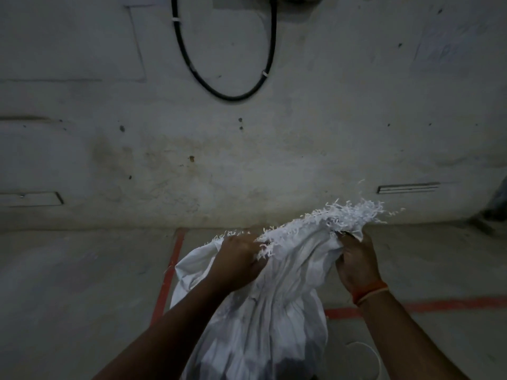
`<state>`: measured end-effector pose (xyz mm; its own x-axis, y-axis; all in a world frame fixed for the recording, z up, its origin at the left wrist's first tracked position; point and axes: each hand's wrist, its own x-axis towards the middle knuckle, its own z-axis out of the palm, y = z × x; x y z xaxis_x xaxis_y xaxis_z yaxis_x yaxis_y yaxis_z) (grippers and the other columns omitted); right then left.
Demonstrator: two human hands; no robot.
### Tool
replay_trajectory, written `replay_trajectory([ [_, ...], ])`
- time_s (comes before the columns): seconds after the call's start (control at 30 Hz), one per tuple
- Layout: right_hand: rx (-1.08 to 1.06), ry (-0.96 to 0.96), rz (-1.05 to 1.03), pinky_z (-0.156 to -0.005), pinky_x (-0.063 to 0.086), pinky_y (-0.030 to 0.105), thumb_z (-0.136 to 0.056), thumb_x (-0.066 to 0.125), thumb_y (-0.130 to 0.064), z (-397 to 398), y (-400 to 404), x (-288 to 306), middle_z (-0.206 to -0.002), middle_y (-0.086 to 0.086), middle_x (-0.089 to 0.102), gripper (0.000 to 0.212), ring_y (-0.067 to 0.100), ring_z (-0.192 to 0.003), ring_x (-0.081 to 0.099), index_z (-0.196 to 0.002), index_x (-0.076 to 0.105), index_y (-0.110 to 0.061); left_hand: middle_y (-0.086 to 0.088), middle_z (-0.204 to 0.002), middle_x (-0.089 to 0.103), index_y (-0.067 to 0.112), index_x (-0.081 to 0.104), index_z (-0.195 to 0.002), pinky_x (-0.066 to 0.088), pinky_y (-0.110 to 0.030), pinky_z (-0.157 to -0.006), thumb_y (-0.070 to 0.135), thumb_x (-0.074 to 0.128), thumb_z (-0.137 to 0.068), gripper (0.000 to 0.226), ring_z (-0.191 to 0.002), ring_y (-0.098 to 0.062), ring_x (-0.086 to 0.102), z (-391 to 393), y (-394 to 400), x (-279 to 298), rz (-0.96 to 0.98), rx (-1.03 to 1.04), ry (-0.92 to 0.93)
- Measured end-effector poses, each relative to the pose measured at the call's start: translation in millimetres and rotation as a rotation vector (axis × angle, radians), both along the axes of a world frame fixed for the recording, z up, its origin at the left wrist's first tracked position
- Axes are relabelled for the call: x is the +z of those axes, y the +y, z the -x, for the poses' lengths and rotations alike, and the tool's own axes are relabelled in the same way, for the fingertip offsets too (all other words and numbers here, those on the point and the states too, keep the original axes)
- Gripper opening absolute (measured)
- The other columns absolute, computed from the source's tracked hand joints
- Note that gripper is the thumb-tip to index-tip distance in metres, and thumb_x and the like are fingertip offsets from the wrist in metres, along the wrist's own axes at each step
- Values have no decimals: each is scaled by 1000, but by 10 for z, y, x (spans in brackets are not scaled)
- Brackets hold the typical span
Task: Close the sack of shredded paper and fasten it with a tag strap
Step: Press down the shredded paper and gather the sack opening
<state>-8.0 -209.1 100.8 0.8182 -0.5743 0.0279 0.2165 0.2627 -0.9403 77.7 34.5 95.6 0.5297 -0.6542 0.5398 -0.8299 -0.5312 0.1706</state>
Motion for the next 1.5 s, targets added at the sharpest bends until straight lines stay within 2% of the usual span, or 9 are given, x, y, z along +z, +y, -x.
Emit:
replay_trajectory([
  [0.23, -99, -18, 91, -36, 44, 17, -92, 45, 15, 105, -26, 49, -49, -1, 66, 28, 9, -37, 58, -86, 61, -7, -8, -90, 80, 13, 80, -89, 47, -23, -70, 21, 70, -79, 16, -81, -17, 70, -305, 32, 341, 258, 28, 71],
  [0.37, -159, -58, -22, -49, 52, 13, -96, 56, -2, -71, 72, 78, -83, -2, 72, 23, -3, -56, 67, -118, 60, -7, -3, -91, 81, 16, 82, -88, 43, -17, -69, 34, 77, -85, 19, -83, -13, 74, -455, -69, 521, 330, 211, 285],
  [0.53, 108, -102, -56, -82, 57, 41, -76, 82, -45, -358, 361, 109, -119, 16, 67, 63, 34, -100, 68, -123, 64, -7, -1, -78, 80, 13, 80, -74, 48, -24, -65, 40, 83, -77, 27, -71, -8, 71, -444, -305, 619, 356, 223, 328],
  [0.77, 290, -56, 314, -107, 49, 48, -74, 84, -12, -598, 524, -38, -132, 9, 67, 73, 24, -123, 63, -140, 50, -8, -5, -86, 80, 10, 80, -77, 50, -21, -76, 14, 77, -69, 9, -83, -14, 72, -434, -512, 513, 224, 70, 324],
  [0.93, 173, -15, 219, -81, 56, 16, -84, 71, 8, -603, 438, -168, -120, 10, 69, 44, 2, -101, 71, -126, 61, 1, -1, -102, 76, 12, 78, -97, 52, -18, -86, 20, 77, -82, 17, -95, -9, 69, -519, -336, 283, 296, -197, 428],
  [1.03, 49, -2, 50, -95, 57, 42, -73, 88, -16, -551, 353, -279, -128, 14, 68, 66, 21, -111, 70, -132, 60, -5, 4, -100, 71, 13, 71, -111, 50, -22, -82, 17, 66, -93, 19, -91, -8, 65, -595, -114, 91, 576, -132, 789],
  [1.13, 43, -26, -54, -101, 42, 68, -77, 84, -10, -489, 329, -313, -122, 24, 68, 45, 29, -99, 66, -120, 69, -7, 6, -118, 70, 21, 67, -122, 51, -25, -88, 12, 59, -91, 33, -106, -4, 64, -721, 117, -133, 401, -8, 707],
  [1.33, 112, -56, -82, -97, 39, 75, -57, 94, -21, -494, 340, -351, -93, 12, 64, 34, 21, -72, 61, -85, 76, -16, 1, -155, 44, 22, 42, -150, 26, -17, -109, 18, 69, -92, 63, -141, -15, 41, -825, 170, -176, -17, 55, 572],
  [1.5, 156, -67, -12, -81, 56, 36, -37, 99, -40, -500, 314, -329, -86, 2, 76, 55, 15, -67, 65, -85, 81, -20, -6, -144, 58, 14, 62, -135, 38, -28, -114, 35, 76, -84, 57, -133, -23, 54, -939, 135, -141, -170, 44, 468],
])
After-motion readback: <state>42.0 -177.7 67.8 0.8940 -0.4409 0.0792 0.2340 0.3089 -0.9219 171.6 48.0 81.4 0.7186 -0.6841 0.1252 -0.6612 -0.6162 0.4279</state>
